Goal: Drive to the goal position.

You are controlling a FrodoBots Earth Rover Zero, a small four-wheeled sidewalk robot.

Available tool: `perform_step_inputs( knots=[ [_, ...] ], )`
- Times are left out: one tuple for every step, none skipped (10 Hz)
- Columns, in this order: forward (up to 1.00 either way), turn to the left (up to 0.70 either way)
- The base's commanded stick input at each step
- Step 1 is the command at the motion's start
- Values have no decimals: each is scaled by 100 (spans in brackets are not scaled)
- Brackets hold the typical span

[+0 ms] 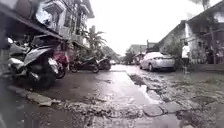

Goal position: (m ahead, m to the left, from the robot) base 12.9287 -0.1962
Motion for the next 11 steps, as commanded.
perform_step_inputs(
  knots=[
    [100, 0],
    [100, 0],
    [100, 0],
    [100, 0],
    [100, 0],
    [100, 0],
    [100, 0],
    [100, 0],
    [100, 0],
    [100, 0],
    [100, 0]
  ],
)
